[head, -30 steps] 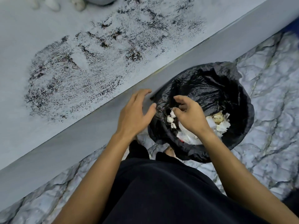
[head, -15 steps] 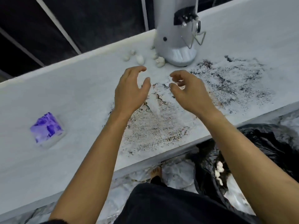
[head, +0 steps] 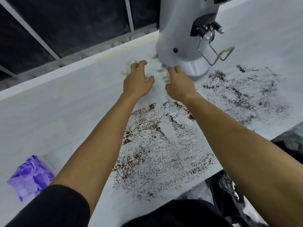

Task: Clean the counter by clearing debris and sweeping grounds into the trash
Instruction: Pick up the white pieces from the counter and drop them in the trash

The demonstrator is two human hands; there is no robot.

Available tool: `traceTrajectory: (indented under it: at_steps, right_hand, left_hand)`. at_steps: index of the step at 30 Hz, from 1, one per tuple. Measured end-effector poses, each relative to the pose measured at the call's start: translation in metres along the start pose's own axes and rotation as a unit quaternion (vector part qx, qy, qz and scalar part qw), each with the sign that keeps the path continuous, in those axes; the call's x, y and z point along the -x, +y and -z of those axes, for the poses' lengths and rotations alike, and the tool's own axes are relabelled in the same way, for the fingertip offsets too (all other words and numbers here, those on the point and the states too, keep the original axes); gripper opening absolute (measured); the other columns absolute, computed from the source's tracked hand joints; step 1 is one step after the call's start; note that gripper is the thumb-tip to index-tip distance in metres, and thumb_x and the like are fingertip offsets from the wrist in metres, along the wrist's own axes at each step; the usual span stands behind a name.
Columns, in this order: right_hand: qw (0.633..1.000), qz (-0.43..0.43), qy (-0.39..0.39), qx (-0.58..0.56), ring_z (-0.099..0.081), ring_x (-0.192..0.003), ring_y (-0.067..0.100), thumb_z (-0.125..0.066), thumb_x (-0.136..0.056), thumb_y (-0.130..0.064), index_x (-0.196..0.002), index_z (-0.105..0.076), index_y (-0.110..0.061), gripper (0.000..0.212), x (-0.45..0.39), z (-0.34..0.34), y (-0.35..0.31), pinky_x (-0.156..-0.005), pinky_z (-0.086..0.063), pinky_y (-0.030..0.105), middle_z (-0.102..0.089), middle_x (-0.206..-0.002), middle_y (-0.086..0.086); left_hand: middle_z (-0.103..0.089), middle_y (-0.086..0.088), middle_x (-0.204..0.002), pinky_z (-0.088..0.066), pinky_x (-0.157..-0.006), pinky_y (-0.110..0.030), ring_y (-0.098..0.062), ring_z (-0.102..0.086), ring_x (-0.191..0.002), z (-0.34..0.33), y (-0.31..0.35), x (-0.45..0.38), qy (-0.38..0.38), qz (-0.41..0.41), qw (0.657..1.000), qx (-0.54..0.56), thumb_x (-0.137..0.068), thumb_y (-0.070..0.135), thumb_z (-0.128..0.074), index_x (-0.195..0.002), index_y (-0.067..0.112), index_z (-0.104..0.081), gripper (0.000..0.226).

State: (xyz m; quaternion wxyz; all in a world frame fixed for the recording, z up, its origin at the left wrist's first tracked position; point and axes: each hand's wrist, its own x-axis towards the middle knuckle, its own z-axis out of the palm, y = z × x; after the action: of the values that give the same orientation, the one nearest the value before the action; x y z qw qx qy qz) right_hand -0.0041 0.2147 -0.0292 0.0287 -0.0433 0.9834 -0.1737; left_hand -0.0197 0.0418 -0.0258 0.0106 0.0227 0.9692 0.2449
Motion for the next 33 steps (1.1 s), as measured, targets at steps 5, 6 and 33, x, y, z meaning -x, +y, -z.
traceTrajectory:
  at_steps: [5, 6, 33]
  right_hand:
    - [0.995, 0.027, 0.021, 0.094, -0.05, -0.119, 0.035, -0.054, -0.093, -0.02, -0.14, -0.041, -0.01, 0.049, -0.027, -0.011, -0.015, -0.09, -0.048, 0.045, -0.045, -0.136, 0.013]
    - [0.993, 0.029, 0.021, 0.111, -0.05, -0.12, 0.035, -0.055, -0.094, -0.023, -0.138, -0.043, -0.009, 0.048, -0.03, -0.015, -0.016, -0.093, -0.048, 0.045, -0.046, -0.135, 0.013]
    - [0.883, -0.232, 0.158, -0.377, -0.051, -0.06, 0.011, -0.047, -0.102, -0.038, -0.103, -0.061, -0.023, 0.021, 0.299, 0.055, 0.143, -0.053, -0.04, 0.024, -0.062, -0.078, -0.003]
  left_hand:
    - [-0.038, -0.01, -0.141, -0.045, -0.078, -0.038, -0.034, -0.06, -0.105, -0.023, -0.01, -0.024, -0.031, 0.033, 0.997, -0.061, -0.091, 0.045, -0.053, -0.141, 0.025, -0.037, 0.056]
    - [-0.04, -0.01, -0.137, -0.045, -0.075, -0.038, -0.035, -0.061, -0.101, -0.025, -0.013, -0.025, -0.029, 0.027, 0.997, -0.063, -0.093, 0.045, -0.052, -0.138, 0.025, -0.04, 0.051]
    - [-0.059, 0.005, -0.104, -0.04, -0.066, -0.008, 0.002, -0.056, -0.084, -0.101, 0.2, 0.235, -0.088, -0.128, 0.937, 0.314, -0.101, 0.028, -0.052, -0.106, 0.021, -0.063, 0.014]
